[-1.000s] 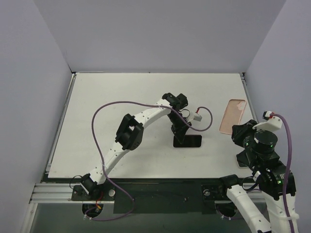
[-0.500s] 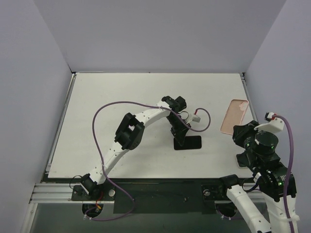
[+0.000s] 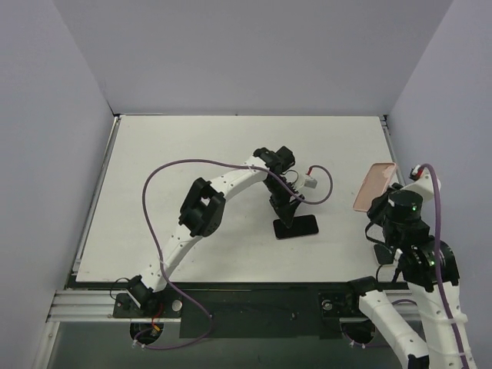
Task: Take the phone out of the phone case
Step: Place the phone at the center of the board, then place the phone case at the corner of the board.
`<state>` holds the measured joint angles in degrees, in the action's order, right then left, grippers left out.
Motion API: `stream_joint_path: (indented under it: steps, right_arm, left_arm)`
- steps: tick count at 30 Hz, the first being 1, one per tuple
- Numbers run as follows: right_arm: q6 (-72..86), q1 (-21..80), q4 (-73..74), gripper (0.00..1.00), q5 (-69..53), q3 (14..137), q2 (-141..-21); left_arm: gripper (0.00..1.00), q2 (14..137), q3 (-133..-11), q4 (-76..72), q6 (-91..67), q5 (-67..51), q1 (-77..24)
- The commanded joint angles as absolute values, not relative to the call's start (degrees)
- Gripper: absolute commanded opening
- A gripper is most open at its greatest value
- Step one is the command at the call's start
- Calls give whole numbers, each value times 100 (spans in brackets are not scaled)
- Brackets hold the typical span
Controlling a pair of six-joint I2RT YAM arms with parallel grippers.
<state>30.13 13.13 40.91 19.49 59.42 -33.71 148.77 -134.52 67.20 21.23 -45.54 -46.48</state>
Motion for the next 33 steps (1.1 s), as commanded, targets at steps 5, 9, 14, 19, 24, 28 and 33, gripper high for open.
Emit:
stream_joint_path:
  steps: [5, 9, 14, 19, 24, 28, 33]
  right_arm:
    - [2742, 722, 3562, 0, 2698, 6126, -5094]
    - [2576, 19, 2526, 0, 1841, 6064, -6473]
    - [2619, -930, 1021, 0, -200, 6783, -8792]
    - [2900, -1195, 871, 6, -1134, 8504, -10510]
    - [3673, -1388, 302, 8, -1502, 9447, -11785]
    - [4139, -1363, 508, 37, -1450, 10062, -12418]
    - [3859, -1292, 1749, 64, -1169, 9776, -11720]
  left_arm:
    - [82, 14038, -13676, 5891, 1523, -3613, -4412]
    - [82, 13520, -13676, 5416, 304, -2691, -4219]
    - [80, 11904, -11514, 3880, -1668, -2845, -3832]
    - [80, 9436, -8880, 1357, -2740, -3015, -4077]
    - [80, 8281, -7577, 914, -2866, -3111, -4166]
    - [81, 7981, -7541, 1273, -2454, -2971, -4149]
    - [81, 7989, -7752, 1459, -2180, -2962, -4131]
